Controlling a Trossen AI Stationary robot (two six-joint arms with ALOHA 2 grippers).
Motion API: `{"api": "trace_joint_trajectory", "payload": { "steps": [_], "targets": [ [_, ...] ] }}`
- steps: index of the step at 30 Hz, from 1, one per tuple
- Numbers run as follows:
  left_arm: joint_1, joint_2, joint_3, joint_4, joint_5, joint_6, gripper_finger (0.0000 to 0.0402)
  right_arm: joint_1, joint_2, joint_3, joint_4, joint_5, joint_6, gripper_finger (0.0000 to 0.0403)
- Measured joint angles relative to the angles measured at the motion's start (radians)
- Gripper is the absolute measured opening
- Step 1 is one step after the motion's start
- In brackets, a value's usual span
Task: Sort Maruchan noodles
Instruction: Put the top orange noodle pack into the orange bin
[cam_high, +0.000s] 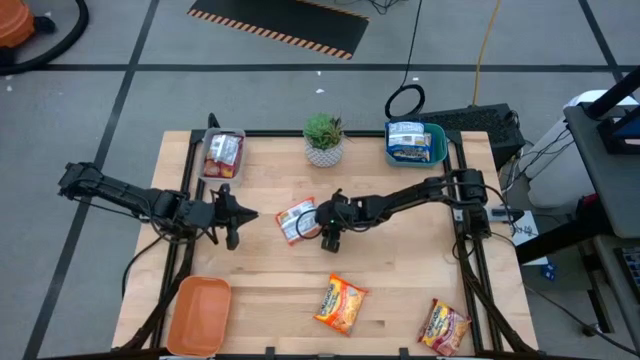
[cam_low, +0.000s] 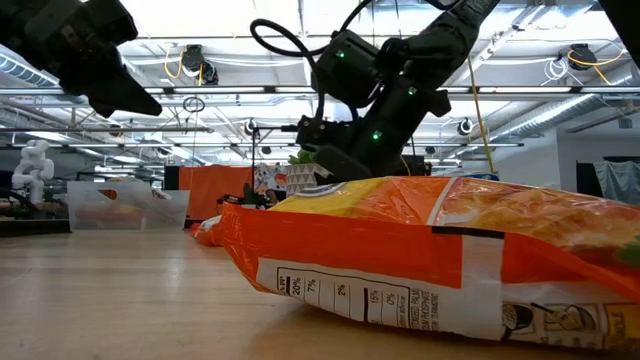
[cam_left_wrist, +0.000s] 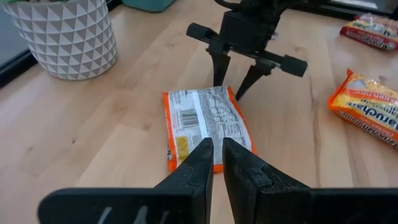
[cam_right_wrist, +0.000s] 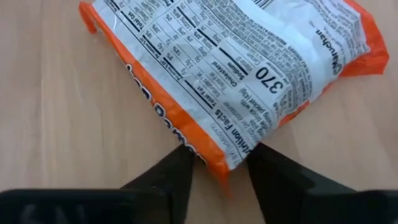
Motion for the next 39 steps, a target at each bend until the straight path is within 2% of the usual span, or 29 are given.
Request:
{"api": "trace_joint_trajectory", "payload": {
  "steps": [8,11,22,28,30,34,39],
  "targets": [
    [0.0,0.0,0.0,-0.001,0.046,-0.041,0.004,0.0,-0.017,-0.001,-0.005,-0.003,-0.078,0.0038],
    [0.0,0.0,0.0,-0.001,0.044,-0.044,0.004,0.0,-0.052,-0.005,-0.033,-0.003,-0.126,0.001],
    [-0.001,0.06,0.0,-0.001,0.051,-0.094,0.004,0.037,-0.231,-0.005,-0.056,0.005,-0.162,0.0007],
    [-0.027,0.169,0.0,0.045,0.168,-0.143,0.004,0.089,-0.345,-0.003,-0.095,0.151,-0.13,0.0008],
    [-0.046,0.207,0.0,0.09,0.174,-0.128,0.0044,0.104,-0.381,-0.003,-0.114,0.185,-0.108,0.0008],
    [-0.068,0.273,0.0,0.234,0.165,-0.069,0.008,0.134,-0.45,-0.002,-0.159,0.243,-0.067,0.0008],
    [-0.094,0.332,0.0,0.418,0.133,0.012,0.0166,0.18,-0.511,-0.002,-0.217,0.327,-0.023,0.0008]
  ]
}}
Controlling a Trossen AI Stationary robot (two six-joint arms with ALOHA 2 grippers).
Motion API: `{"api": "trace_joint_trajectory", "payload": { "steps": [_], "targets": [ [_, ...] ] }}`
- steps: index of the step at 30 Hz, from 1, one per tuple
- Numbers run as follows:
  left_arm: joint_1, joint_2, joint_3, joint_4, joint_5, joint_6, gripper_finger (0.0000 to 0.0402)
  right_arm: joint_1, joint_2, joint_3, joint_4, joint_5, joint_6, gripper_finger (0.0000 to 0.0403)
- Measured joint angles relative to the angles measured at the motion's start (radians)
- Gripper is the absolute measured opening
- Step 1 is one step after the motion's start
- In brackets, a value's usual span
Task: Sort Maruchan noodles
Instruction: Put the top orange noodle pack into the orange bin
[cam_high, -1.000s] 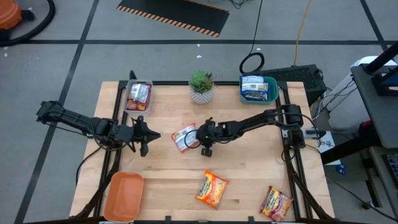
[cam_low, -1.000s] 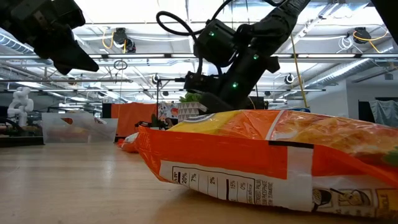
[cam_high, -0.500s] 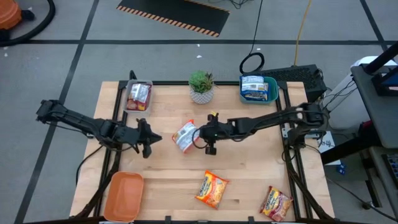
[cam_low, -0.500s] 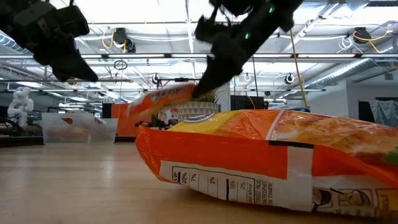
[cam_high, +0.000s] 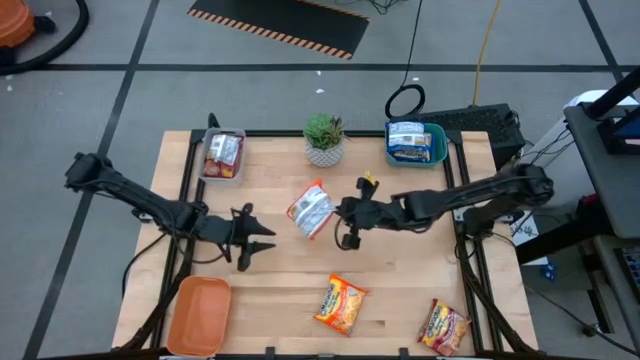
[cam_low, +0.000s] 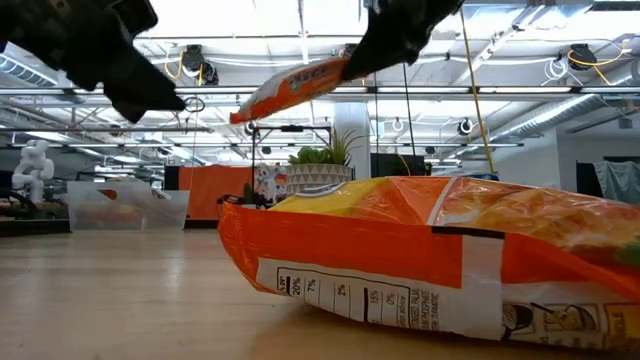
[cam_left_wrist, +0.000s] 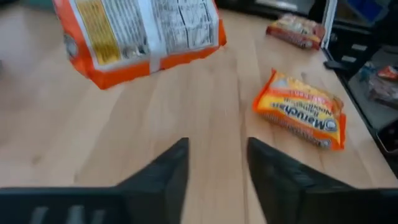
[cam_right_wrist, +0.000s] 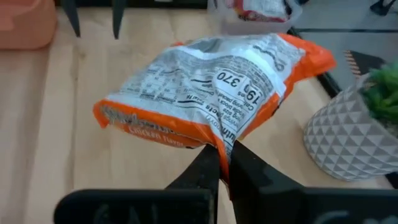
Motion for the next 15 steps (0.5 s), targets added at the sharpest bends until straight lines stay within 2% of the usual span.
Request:
{"api": "trace_joint_trajectory", "payload": {
  "steps": [4,7,10,15],
  "targets": [
    [-0.028,0.035,0.0,0.136,-0.044,0.095,0.0237,0.027,-0.037,0.0,-0.04,0.016,0.064,0.0008],
    [-0.051,0.063,0.0,0.243,-0.047,0.175,0.0275,0.041,-0.063,0.0,-0.061,0.013,0.123,0.0008],
    [-0.067,0.092,0.0,0.356,-0.051,0.262,0.0292,0.055,-0.08,0.0,-0.074,0.015,0.162,0.0008],
    [-0.077,0.151,0.02,0.483,-0.11,0.413,0.0296,0.071,-0.079,0.0,-0.087,0.015,0.191,0.0008]
  ]
}}
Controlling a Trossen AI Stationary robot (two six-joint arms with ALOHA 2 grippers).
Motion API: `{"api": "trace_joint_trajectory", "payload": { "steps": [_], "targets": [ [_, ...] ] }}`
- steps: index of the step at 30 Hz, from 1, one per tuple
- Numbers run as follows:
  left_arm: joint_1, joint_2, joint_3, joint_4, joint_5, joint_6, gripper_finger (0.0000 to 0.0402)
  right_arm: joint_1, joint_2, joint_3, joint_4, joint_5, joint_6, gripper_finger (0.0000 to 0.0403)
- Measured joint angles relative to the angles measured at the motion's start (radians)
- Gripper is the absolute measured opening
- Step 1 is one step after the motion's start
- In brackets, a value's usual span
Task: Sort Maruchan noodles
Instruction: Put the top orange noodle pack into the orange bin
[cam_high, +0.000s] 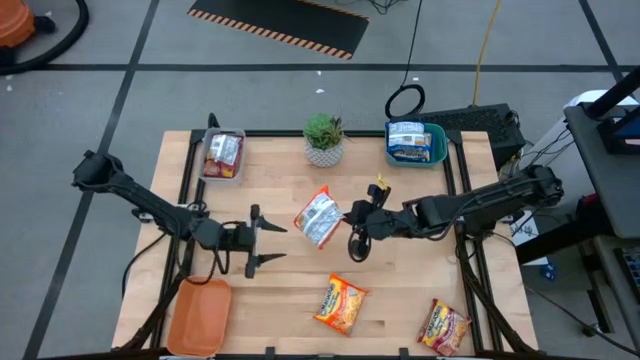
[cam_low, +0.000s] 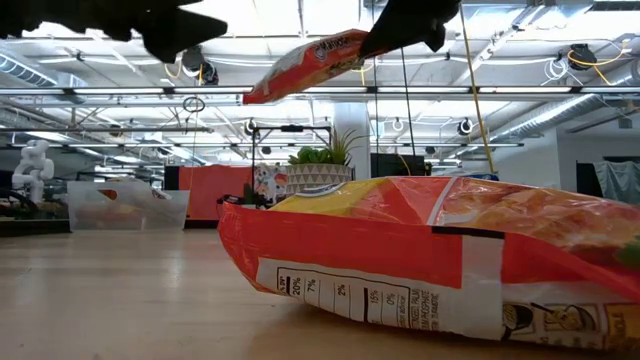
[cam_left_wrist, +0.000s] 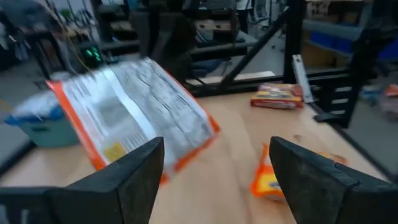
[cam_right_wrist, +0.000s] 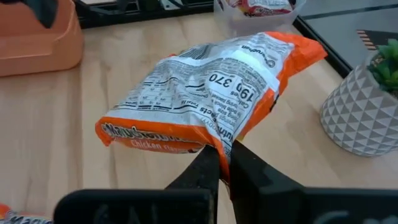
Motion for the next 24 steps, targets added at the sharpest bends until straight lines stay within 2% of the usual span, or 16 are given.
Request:
{"api": "trace_joint_trajectory", "payload": {
  "steps": [4,7,10,14,19,24],
  "targets": [
    [-0.022,0.071,0.053,-0.011,-0.033,0.092,0.0296,-0.001,0.0,0.0,-0.011,0.002,0.007,0.0008],
    [-0.05,0.145,0.11,-0.029,-0.09,0.142,0.0297,-0.001,0.0,-0.021,0.006,0.056,0.007,0.0008],
    [-0.074,0.218,0.185,-0.056,-0.217,0.19,0.0297,-0.003,-0.014,-0.073,0.078,0.096,-0.011,0.0009],
    [-0.098,0.294,0.288,-0.146,-0.377,0.309,0.0297,-0.017,-0.061,-0.151,0.231,0.097,-0.019,0.0009],
    [-0.124,0.352,0.367,-0.208,-0.504,0.399,0.0297,-0.023,-0.156,-0.26,0.367,0.073,-0.024,0.0009],
    [-0.129,0.379,0.384,-0.204,-0.632,0.496,0.0297,-0.024,-0.255,-0.368,0.494,0.075,-0.023,0.0009]
  ]
}}
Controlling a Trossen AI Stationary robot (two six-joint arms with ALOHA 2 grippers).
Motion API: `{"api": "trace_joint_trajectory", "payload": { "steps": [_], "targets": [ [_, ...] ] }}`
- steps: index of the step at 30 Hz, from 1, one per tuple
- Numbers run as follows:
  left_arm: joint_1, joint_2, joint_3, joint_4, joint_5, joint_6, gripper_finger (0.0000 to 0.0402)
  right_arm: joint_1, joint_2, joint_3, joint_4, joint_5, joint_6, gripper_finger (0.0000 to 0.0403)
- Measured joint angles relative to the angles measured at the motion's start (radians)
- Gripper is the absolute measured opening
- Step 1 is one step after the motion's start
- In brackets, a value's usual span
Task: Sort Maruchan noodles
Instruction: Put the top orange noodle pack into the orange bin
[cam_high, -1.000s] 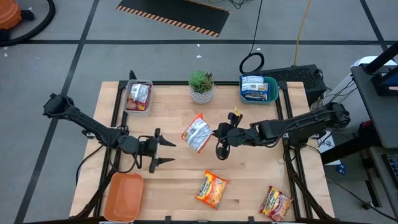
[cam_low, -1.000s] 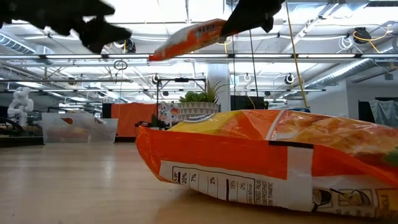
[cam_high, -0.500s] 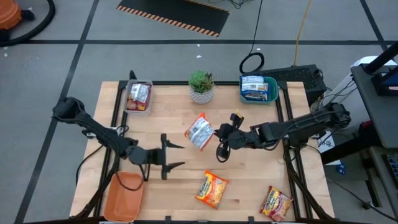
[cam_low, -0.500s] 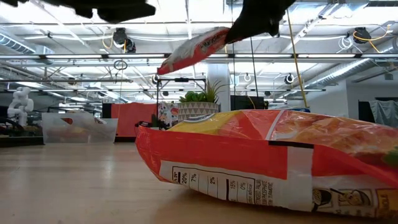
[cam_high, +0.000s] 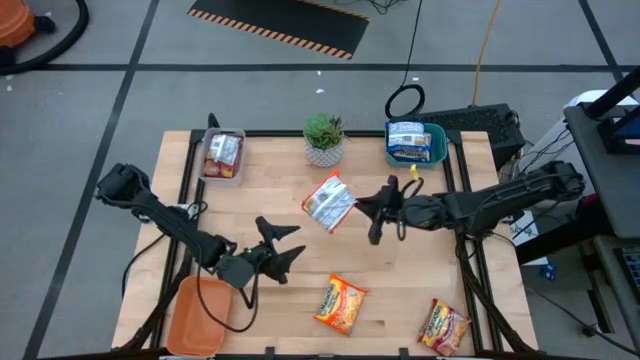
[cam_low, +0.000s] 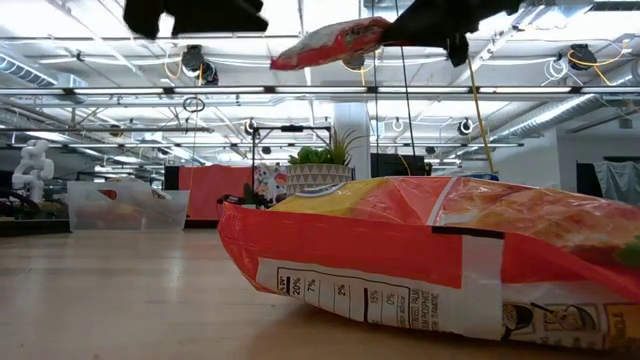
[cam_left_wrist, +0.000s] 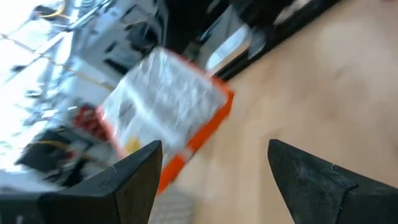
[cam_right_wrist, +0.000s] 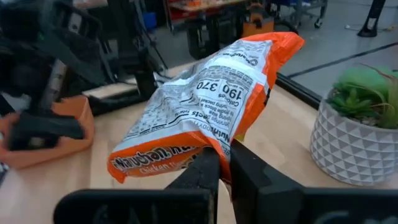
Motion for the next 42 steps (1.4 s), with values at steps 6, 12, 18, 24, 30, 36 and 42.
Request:
{"api": "trace_joint_trajectory", "payload": {
  "steps": [6,12,18,24,30,36,42],
  "targets": [
    [-0.001,0.059,-0.002,-0.008,-0.121,0.1,0.0312,0.0,-0.059,-0.061,0.068,-0.002,0.012,0.0009],
    [0.013,0.144,-0.002,0.078,-0.236,0.295,0.0357,0.0,-0.046,-0.062,0.072,-0.002,0.031,0.0009],
    [0.038,0.219,-0.002,0.27,-0.307,0.543,0.0371,-0.002,-0.024,-0.063,0.094,-0.004,0.027,0.0009],
    [0.065,0.25,0.005,0.313,-0.312,0.604,0.0372,-0.014,0.017,-0.063,0.108,-0.008,0.037,0.0009],
    [0.078,0.252,0.04,0.314,-0.309,0.618,0.0372,-0.038,0.082,-0.063,0.198,-0.098,0.053,0.0009],
    [0.08,0.252,0.053,0.307,-0.307,0.643,0.0372,-0.054,0.137,-0.063,0.283,-0.188,0.053,0.0009],
    [0.084,0.252,0.053,0.305,-0.307,0.641,0.0372,-0.059,0.168,-0.062,0.333,-0.19,0.06,0.0009]
  ]
}}
